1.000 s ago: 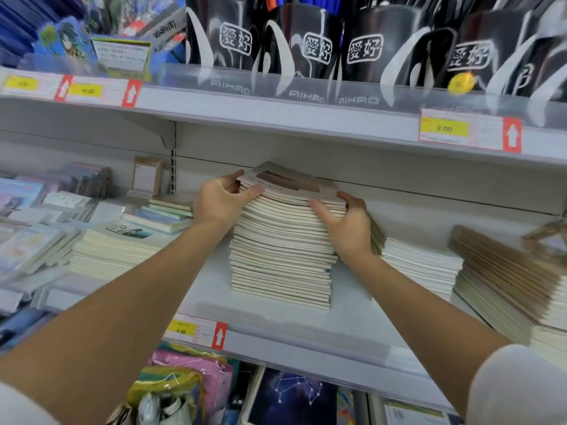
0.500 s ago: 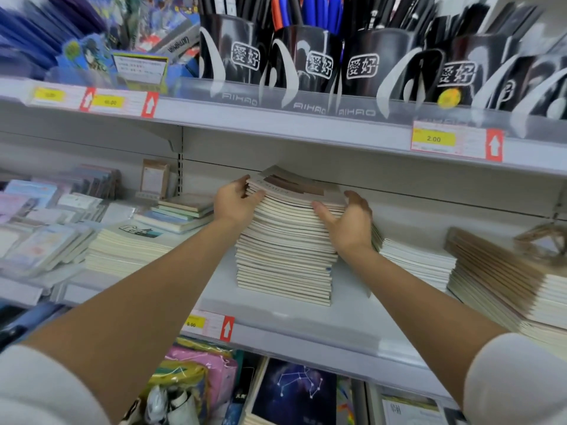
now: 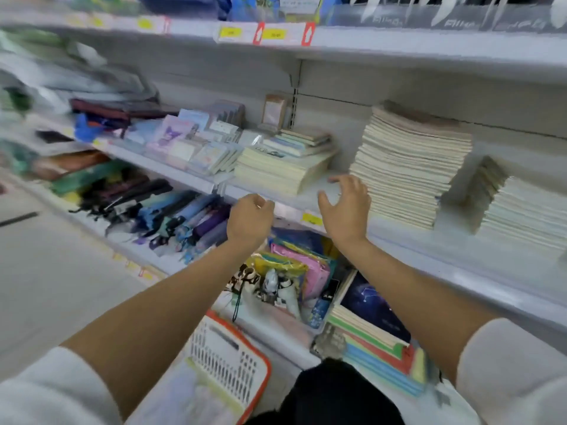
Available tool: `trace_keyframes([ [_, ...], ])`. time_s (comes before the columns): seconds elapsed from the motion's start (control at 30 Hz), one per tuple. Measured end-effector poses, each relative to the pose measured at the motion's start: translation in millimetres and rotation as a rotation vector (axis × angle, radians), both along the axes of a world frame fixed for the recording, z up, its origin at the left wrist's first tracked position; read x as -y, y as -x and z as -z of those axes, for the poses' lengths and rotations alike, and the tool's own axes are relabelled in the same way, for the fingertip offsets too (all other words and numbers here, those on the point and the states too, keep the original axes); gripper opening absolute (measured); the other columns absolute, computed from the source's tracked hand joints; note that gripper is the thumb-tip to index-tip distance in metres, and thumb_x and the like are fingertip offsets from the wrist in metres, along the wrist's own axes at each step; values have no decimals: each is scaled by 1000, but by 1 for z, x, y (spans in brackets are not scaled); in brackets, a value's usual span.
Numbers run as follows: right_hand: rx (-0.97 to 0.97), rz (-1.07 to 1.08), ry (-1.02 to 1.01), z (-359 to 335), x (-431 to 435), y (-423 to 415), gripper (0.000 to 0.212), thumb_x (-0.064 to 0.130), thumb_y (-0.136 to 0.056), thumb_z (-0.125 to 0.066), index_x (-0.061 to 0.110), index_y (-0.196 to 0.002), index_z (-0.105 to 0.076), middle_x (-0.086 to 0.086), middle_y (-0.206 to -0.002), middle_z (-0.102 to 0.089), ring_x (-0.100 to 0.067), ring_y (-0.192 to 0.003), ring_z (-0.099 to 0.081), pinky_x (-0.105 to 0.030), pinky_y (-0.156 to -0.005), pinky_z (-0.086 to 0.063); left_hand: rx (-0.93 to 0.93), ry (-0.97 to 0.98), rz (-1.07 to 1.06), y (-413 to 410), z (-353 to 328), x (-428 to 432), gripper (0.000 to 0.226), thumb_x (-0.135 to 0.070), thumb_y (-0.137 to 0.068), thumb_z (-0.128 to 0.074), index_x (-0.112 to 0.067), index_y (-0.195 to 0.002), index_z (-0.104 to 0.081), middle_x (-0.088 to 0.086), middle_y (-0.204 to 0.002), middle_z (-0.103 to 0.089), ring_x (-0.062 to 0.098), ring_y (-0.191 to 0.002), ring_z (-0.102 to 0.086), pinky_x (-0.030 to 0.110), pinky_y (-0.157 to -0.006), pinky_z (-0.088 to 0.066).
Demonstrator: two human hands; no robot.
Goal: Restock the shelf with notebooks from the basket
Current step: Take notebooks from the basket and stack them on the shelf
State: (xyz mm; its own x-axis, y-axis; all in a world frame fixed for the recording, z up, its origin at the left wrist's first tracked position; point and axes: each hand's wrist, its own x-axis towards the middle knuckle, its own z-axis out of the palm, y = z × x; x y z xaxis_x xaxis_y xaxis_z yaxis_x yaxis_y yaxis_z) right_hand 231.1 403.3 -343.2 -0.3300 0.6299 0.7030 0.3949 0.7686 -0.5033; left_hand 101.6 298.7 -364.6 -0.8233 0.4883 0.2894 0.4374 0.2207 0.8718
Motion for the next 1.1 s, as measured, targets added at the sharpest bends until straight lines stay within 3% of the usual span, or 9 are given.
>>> trace_keyframes([
  [0.07, 68, -138, 72, 32, 27, 19, 23, 22, -86, -66, 10, -106, -63, -7, -109, -61, -26, -106, -54, -39, -91, -42, 63, 54, -78, 14, 28, 38, 38, -19, -87, -53, -15, -54, -34, 4, -52, -37, 24, -56, -36, 36, -57, -29],
  [0.33, 423, -462, 536, 142, 119, 81, 26, 31, -87, -69, 6, -95, -66, -5, -92, -63, -20, -83, -55, -29, -70, -39, 351, 134, -256, 53, 133, 151, 20, -22, -89, -58, -10, -74, -61, 9, -70, -54, 23, -68, -49, 27, -64, -37],
  [0.5, 867, -610, 555, 216, 143, 103, 35, 43, -89, -65, 12, -104, -62, -4, -119, -59, -21, -107, -58, -39, -88, -48, 532, 193, -397, 74, 209, 197, 14, -18, -87, -58, -11, -75, -57, 12, -71, -49, 23, -60, -45, 26, -52, -33],
  [0.63, 1114, -705, 614, 255, 152, 116, 40, 42, -90, -63, 7, -110, -62, -7, -150, -38, -22, -140, -34, -42, -102, -42, 664, 267, -459, 81, 265, 222, 13, -16, -87, -56, -9, -76, -59, 8, -77, -50, 24, -62, -46, 25, -53, -34],
  [0.73, 1278, -702, 626, 294, 151, 121, 39, 41, -91, -62, 8, -111, -62, -7, -153, -35, -20, -144, -27, -40, -104, -39, 760, 313, -502, 84, 305, 239, 13, -16, -87, -55, -9, -77, -58, 11, -73, -51, 23, -59, -44, 27, -54, -35],
  [0.87, 1266, -666, 761, 340, 153, 125, 37, 37, -92, -62, 8, -115, -61, -4, -133, -53, -22, -122, -51, -37, -97, -44, 967, 359, -596, 77, 366, 269, 18, -13, -88, -53, -4, -73, -54, 12, -63, -49, 23, -56, -46, 30, -57, -41],
  [0.93, 1179, -606, 822, 357, 157, 131, 18, 29, -92, -62, 12, -86, -65, -2, -95, -59, -19, -93, -57, -33, -81, -46, 1109, 372, -675, 68, 398, 285, 19, -11, -89, -54, 0, -74, -53, 13, -62, -51, 26, -59, -53, 35, -68, -50],
  [1.0, 1090, -532, 898, 370, 161, 139, 38, 21, -90, -60, 14, -57, -44, -11, -62, -44, -26, -60, -48, -29, -59, -34, 1223, 389, -712, 56, 422, 292, 14, -10, -90, -54, 0, -81, -52, 14, -69, -55, 24, -57, -54, 35, -73, -51],
  [1.1, 970, -437, 1059, 382, 165, 152, 48, 14, -89, -58, 15, -52, -27, -7, -52, -25, -22, -49, -28, -31, -53, -19, 1316, 447, -652, 42, 445, 283, 13, -13, -90, -59, -3, -85, -51, 14, -78, -54, 23, -62, -48, 30, -68, -41],
])
